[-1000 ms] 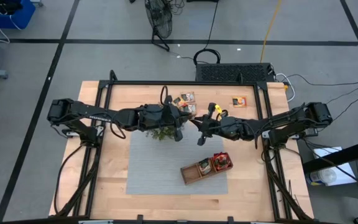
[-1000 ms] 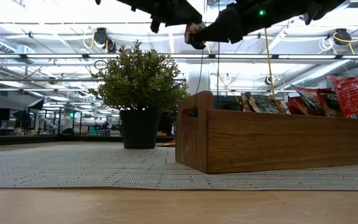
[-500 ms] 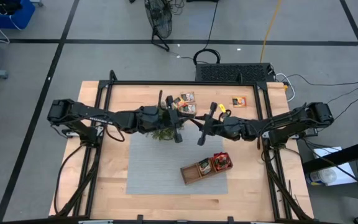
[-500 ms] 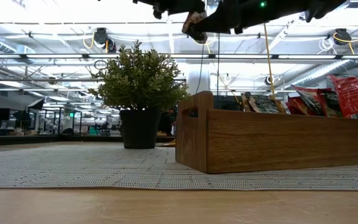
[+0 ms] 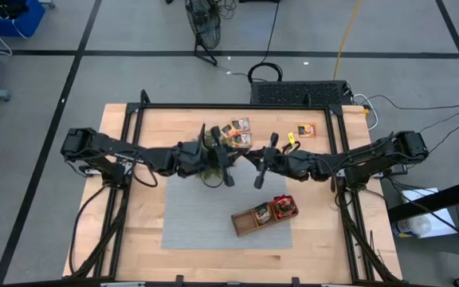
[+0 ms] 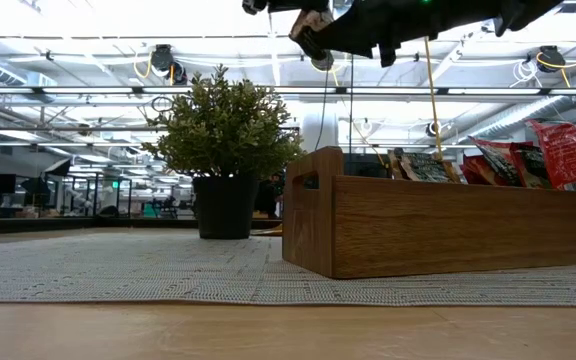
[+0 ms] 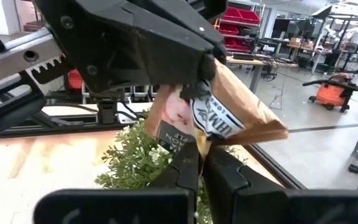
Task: Pick & Place Tea
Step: Put the apple tea sachet into the brown organizer
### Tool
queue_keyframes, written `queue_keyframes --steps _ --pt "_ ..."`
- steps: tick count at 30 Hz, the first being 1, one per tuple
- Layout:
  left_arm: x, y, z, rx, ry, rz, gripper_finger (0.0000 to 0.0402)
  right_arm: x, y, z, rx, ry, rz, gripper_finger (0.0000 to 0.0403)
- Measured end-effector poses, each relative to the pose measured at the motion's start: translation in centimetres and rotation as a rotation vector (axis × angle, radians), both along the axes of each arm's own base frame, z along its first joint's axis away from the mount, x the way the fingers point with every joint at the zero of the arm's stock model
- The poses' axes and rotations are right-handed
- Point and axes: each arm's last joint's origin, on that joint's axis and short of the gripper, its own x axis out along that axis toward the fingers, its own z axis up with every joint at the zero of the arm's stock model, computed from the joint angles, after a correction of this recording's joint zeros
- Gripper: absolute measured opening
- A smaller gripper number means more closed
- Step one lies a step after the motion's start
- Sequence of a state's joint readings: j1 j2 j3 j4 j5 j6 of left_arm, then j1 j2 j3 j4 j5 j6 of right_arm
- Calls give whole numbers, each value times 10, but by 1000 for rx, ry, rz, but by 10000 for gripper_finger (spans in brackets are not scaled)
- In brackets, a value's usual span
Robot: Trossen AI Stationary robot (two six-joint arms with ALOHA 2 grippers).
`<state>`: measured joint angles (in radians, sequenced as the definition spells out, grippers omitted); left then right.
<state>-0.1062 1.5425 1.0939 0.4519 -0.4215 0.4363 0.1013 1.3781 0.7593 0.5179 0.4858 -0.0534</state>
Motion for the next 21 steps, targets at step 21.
queue_keyframes --steps 21 --pt "-13 -56 16 26 -52 -183 0 -8 2 7 -225 67 10 4"
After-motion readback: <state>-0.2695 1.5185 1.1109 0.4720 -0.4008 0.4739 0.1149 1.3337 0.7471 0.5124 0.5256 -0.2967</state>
